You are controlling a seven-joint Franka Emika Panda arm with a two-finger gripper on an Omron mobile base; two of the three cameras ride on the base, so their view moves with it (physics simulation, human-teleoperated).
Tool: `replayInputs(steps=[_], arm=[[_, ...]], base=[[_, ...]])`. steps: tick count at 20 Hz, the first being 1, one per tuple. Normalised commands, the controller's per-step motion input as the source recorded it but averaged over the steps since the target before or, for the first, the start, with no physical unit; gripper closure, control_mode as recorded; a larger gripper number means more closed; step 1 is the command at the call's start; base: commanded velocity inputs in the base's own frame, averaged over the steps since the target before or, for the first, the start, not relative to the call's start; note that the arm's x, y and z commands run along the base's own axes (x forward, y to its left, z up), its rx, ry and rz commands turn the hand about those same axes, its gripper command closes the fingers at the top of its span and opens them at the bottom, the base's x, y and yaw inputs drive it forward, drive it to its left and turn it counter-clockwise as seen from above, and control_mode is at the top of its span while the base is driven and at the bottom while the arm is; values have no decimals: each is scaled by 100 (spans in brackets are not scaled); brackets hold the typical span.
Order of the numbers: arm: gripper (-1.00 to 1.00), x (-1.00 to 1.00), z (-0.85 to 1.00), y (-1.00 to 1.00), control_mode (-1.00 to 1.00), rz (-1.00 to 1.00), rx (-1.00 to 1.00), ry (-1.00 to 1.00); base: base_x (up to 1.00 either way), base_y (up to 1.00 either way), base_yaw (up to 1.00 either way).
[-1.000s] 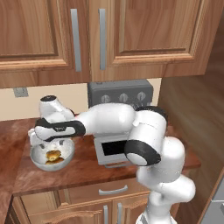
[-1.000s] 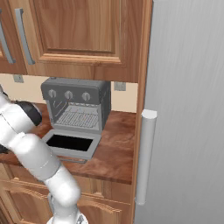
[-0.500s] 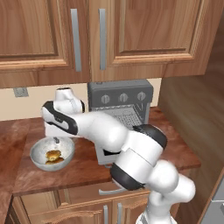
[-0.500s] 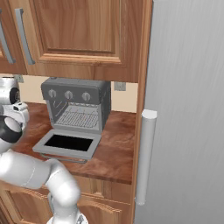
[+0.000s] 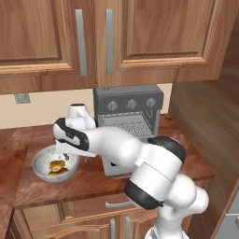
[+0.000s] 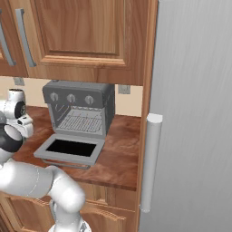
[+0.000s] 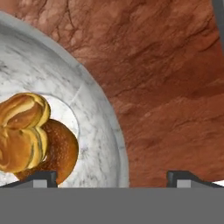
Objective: Pick up the heated bread from the toaster oven and place it in the bowl. Then move the bread bowl to the dining counter.
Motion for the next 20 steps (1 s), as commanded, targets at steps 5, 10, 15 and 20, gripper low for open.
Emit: replayInputs(steps=[5, 10, 15, 20], arm=[[-100, 1, -47, 5, -100, -2, 0, -8], [100, 2, -36, 2, -100, -1, 0, -19], [100, -3, 2, 0, -100, 0, 0, -3], [100, -42, 52, -6, -100, -12, 0, -23]], base=[[0, 0, 0], [0, 0, 0], [0, 0, 0], [0, 0, 0]])
